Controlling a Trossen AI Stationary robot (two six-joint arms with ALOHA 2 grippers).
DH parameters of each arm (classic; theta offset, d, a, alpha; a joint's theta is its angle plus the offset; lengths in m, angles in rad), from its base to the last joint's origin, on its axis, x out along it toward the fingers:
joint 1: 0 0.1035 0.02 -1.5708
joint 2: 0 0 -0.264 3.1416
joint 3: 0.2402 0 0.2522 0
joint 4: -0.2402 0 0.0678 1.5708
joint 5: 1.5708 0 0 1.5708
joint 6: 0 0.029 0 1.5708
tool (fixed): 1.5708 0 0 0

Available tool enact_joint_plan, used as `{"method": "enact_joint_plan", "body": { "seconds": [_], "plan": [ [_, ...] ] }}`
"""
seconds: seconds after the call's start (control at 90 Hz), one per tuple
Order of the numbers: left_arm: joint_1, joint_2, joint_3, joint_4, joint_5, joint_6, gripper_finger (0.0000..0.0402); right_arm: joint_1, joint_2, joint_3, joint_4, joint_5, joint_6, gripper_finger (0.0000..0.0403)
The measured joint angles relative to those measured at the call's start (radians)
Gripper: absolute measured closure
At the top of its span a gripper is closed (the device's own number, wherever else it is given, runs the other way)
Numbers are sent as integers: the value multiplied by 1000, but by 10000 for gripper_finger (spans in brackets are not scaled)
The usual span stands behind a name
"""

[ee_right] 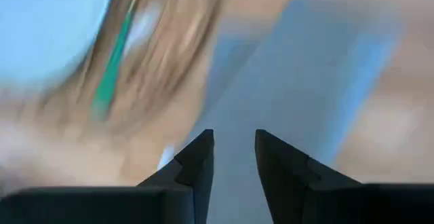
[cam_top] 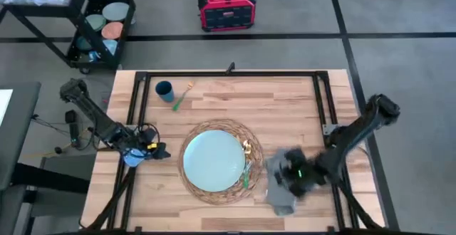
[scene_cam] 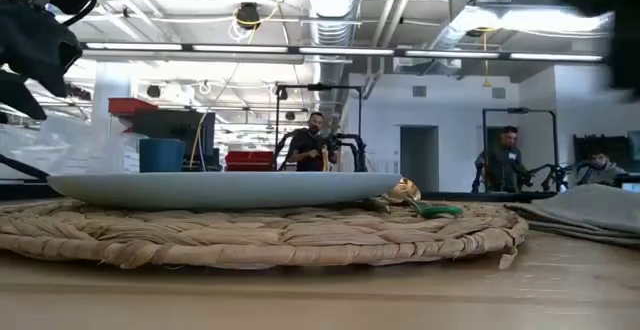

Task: Set table place
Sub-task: Fold the gray table napkin

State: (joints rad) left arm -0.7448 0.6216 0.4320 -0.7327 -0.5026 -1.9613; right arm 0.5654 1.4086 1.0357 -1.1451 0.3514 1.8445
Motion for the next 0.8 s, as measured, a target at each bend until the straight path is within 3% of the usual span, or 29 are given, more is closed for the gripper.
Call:
{"method": "enact_joint_plan", "body": {
  "seconds": [0.089,0.222,0.367,0.589,0.8],
  "plan": [
    [0,0,0,1,0,21,283,-131,-40,-1,-62,-8,-104,305],
    [0,0,0,2,0,45,283,-260,-44,-8,127,-34,-317,305],
    [0,0,0,3,0,84,283,-327,26,-19,213,-145,-380,305],
    [0,-1,0,6,0,137,283,-290,127,-24,222,-325,-345,305],
    [0,0,0,6,-1,147,283,-250,185,-24,229,-379,-307,305]
  ]
}}
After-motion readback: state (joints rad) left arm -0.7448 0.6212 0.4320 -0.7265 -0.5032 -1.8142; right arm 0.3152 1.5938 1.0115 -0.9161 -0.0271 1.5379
